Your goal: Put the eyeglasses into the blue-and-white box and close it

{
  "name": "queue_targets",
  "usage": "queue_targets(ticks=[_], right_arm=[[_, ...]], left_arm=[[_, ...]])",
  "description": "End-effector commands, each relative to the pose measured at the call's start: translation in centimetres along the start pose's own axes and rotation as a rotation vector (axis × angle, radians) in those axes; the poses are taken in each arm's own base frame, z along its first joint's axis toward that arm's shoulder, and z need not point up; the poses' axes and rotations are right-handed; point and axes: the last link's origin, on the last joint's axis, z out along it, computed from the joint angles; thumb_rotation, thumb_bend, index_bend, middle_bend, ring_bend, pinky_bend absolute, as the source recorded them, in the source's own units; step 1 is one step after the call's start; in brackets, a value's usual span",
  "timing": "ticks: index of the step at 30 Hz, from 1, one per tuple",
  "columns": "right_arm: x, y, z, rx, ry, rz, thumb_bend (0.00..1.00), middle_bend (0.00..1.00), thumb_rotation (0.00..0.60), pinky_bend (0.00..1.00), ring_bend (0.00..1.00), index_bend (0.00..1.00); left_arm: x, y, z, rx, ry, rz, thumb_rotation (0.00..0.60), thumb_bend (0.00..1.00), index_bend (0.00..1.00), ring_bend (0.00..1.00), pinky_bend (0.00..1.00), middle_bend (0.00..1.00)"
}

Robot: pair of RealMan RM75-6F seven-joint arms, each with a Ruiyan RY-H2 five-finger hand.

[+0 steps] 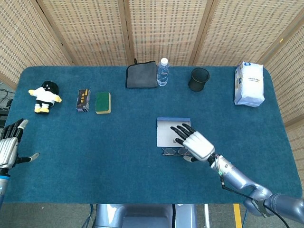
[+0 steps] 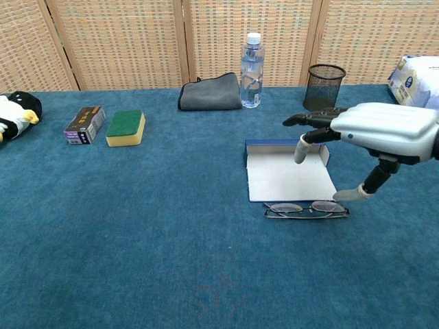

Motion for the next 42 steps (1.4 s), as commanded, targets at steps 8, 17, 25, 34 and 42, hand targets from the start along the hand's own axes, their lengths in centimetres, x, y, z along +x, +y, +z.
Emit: queue_targets(ticks=[8, 17, 25, 34, 42], right_arm=[[-2.5, -1.0, 1.1, 0.010, -0.030, 0.030, 0.41, 0.00, 0.600, 0.06, 0.00, 0.35], [-3.8, -0.9, 1.6, -0.010, -0.062, 0.022, 0.41, 0.00, 0.600, 0.06, 0.00, 0.35], [-4.3, -0.7, 1.7, -0.047, -0.076, 0.037, 0.41, 0.00, 0.600, 0.06, 0.00, 0.35], [-5.3, -0.8, 1.7, -0.081, -0.083, 0.047, 0.41, 0.00, 0.600, 0.06, 0.00, 0.35], [-6.3, -0.7, 1.5, -0.103, -0.083, 0.046, 0.41, 0.00, 0.600, 0.06, 0.00, 0.39]], left_arm=[[-0.1, -0.1, 0.1, 0.003, 0.000, 0.000, 0.600, 0.00, 0.00, 0.00, 0.00, 0.00], [0.0, -0.1, 0.1, 0.005, 0.003, -0.001, 0.600, 0.00, 0.00, 0.00, 0.00, 0.00], [-0.1, -0.1, 0.1, 0.004, -0.002, 0.000, 0.600, 0.00, 0.00, 0.00, 0.00, 0.00], [-0.1, -0.1, 0.1, 0.005, -0.003, -0.001, 0.600, 0.00, 0.00, 0.00, 0.00, 0.00], [-0.2, -0.1, 0.2, 0.007, -0.008, 0.000, 0.600, 0.00, 0.00, 0.00, 0.00, 0.00]])
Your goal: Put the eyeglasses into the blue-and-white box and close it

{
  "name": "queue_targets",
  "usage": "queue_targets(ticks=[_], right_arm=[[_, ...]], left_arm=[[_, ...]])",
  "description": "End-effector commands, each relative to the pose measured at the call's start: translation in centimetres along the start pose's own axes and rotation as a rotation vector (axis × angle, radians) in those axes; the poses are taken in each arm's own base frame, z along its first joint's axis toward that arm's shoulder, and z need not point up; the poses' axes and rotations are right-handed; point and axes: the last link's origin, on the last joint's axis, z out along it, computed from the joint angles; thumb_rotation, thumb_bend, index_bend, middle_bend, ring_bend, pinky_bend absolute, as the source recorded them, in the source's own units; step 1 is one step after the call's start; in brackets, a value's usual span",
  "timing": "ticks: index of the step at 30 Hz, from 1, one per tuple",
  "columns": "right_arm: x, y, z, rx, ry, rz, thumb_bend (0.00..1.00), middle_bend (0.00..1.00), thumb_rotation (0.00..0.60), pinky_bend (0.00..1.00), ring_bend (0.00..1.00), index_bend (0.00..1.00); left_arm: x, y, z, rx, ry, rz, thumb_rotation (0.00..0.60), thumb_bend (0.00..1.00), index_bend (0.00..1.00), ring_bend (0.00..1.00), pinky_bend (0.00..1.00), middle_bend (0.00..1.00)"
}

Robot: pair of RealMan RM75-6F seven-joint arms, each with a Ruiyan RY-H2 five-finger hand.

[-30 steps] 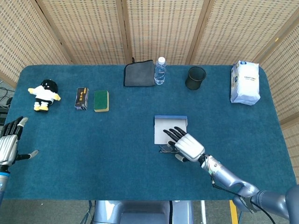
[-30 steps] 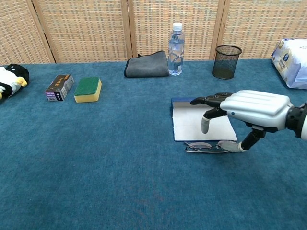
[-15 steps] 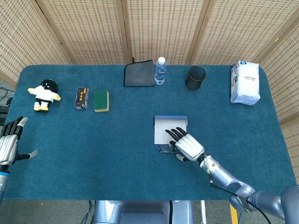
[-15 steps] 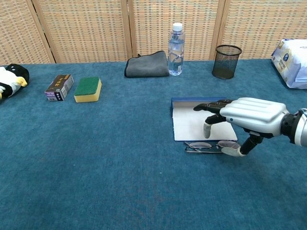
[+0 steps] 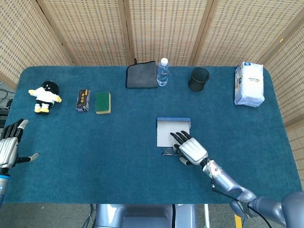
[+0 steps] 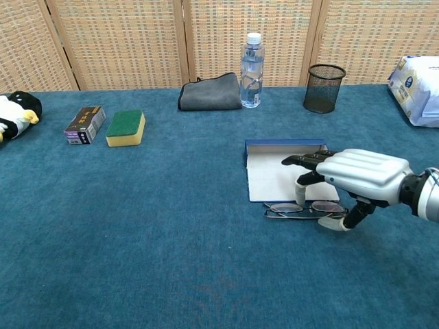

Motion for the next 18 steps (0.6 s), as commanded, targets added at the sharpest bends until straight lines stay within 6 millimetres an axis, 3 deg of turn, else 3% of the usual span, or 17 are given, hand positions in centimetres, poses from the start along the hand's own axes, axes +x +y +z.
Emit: queue_targets(ticks=[1, 7, 18], right_arm=[[-0.43, 0.10, -0.02, -0.012, 0.001, 0.007, 0.41, 0.00, 0.600, 0.06, 0.00, 0.39], [-0.87, 0.39, 0.01, -0.025, 0.012, 0.016, 0.43, 0.00, 0.600, 0.06, 0.00, 0.42], [-1.25, 0.70, 0.08, -0.031, 0.015, 0.019, 0.54, 0.00, 0.600, 0.06, 0.00, 0.52]], left_arm=[[0.00, -0.03, 0.01, 0.002, 0.000, -0.001, 0.600, 0.00, 0.00, 0.00, 0.00, 0.00], [-0.06, -0.07, 0.07, 0.004, -0.003, 0.000, 0.600, 0.00, 0.00, 0.00, 0.00, 0.00], [-0.19, -0.06, 0.14, 0.006, -0.008, 0.003, 0.600, 0.00, 0.00, 0.00, 0.00, 0.00]])
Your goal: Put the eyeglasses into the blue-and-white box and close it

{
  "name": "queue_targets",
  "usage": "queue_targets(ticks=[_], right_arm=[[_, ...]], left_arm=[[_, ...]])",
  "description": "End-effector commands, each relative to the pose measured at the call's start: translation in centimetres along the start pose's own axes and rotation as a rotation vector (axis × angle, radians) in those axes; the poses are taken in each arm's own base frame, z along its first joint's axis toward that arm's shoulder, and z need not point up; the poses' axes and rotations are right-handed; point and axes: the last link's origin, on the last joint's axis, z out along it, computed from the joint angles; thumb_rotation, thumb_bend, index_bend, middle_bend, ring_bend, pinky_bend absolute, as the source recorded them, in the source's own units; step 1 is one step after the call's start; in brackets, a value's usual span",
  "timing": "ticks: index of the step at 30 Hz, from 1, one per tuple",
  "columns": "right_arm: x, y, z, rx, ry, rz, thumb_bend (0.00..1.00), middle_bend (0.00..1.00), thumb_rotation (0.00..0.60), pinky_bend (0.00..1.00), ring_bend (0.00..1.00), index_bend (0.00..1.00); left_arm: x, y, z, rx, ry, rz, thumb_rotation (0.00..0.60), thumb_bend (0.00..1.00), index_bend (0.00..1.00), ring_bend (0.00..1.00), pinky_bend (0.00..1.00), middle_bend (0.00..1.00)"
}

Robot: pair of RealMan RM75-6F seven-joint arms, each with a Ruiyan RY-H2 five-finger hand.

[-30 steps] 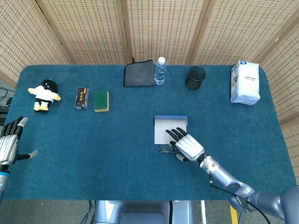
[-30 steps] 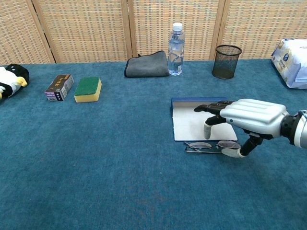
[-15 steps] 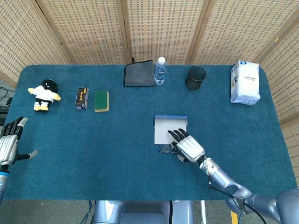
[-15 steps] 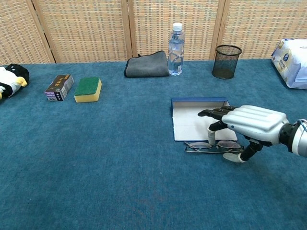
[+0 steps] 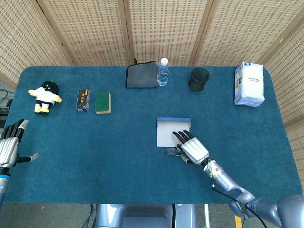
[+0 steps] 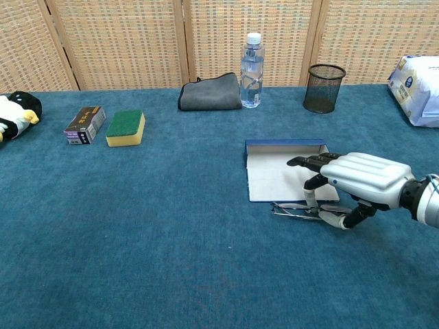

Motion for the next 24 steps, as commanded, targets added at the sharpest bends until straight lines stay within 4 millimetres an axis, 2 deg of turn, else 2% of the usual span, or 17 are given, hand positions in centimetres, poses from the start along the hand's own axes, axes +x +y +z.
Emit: queue_targets(ticks=[1, 9, 18, 21, 24], right_arm=[[0.0, 0.0, 0.0, 0.002, 0.002, -0.001, 0.54, 0.00, 0.600, 0.06, 0.00, 0.53], [0.2, -0.1, -0.1, 0.011, 0.024, -0.009, 0.55, 0.00, 0.600, 0.06, 0.00, 0.58], [1.5, -0.5, 0.1, 0.044, 0.112, -0.049, 0.55, 0.00, 0.600, 0.06, 0.00, 0.59], [2.3, -0.7, 0.8, 0.049, 0.133, -0.048, 0.55, 0.00, 0.600, 0.06, 0.00, 0.59], [3.2, -0.8, 2.6, 0.048, 0.155, -0.058, 0.55, 0.00, 0.600, 0.06, 0.00, 0.59]], left_arm=[[0.0, 0.0, 0.0, 0.000, 0.000, 0.000, 0.600, 0.00, 0.00, 0.00, 0.00, 0.00], [-0.1, 0.0, 0.0, 0.001, -0.002, 0.001, 0.600, 0.00, 0.00, 0.00, 0.00, 0.00], [-0.1, 0.0, 0.0, 0.000, -0.003, 0.001, 0.600, 0.00, 0.00, 0.00, 0.00, 0.00], [-0.1, 0.0, 0.0, 0.000, -0.003, 0.000, 0.600, 0.00, 0.00, 0.00, 0.00, 0.00], [0.0, 0.0, 0.0, 0.001, -0.003, -0.001, 0.600, 0.00, 0.00, 0.00, 0.00, 0.00]])
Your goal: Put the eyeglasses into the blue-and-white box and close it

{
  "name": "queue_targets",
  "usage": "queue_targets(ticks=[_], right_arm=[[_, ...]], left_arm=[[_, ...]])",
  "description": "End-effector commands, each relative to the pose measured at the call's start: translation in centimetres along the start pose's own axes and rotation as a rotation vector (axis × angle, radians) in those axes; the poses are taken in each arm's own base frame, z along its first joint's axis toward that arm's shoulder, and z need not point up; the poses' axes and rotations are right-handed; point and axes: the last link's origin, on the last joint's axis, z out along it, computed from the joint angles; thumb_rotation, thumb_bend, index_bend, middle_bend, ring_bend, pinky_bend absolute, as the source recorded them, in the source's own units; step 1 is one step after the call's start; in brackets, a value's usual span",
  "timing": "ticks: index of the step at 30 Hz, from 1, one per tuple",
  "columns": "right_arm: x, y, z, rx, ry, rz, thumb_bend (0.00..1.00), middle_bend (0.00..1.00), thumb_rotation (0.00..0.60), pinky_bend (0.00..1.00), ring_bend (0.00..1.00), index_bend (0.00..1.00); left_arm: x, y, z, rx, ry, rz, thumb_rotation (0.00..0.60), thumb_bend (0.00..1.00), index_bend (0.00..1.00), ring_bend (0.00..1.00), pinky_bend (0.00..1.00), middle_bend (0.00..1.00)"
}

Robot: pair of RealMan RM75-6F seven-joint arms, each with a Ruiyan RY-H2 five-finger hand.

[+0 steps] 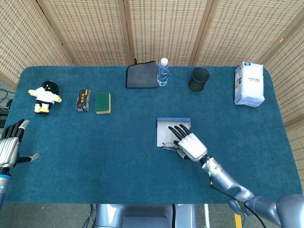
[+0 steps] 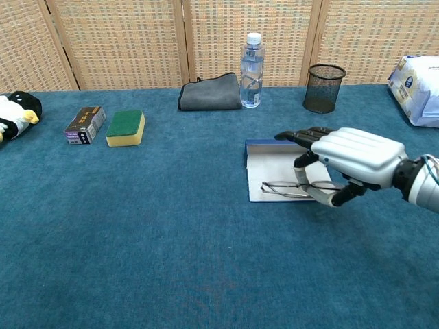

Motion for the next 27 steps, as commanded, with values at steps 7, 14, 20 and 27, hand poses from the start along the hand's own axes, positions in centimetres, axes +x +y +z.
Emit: queue_targets(ticks=[7, 14, 20, 27], right_arm=[[0.2, 0.7, 4.8, -0.035, -0.003, -0.050, 0.55, 0.00, 0.600, 0.06, 0.00, 0.59], [-0.2, 0.8, 6.5, -0.037, -0.006, -0.123, 0.55, 0.00, 0.600, 0.06, 0.00, 0.59], [-0.2, 1.1, 7.6, -0.054, 0.002, -0.156, 0.55, 0.00, 0.600, 0.06, 0.00, 0.59], [-0.3, 1.6, 8.2, -0.075, -0.006, -0.174, 0.55, 0.00, 0.600, 0.06, 0.00, 0.59]], left_arm=[[0.1, -0.1, 0.0, 0.002, 0.002, -0.003, 0.600, 0.00, 0.00, 0.00, 0.00, 0.00], [0.1, -0.1, 0.1, 0.006, 0.001, -0.006, 0.600, 0.00, 0.00, 0.00, 0.00, 0.00], [0.2, -0.2, 0.1, 0.006, 0.002, -0.009, 0.600, 0.00, 0.00, 0.00, 0.00, 0.00], [0.2, -0.2, 0.1, 0.007, 0.001, -0.008, 0.600, 0.00, 0.00, 0.00, 0.00, 0.00]])
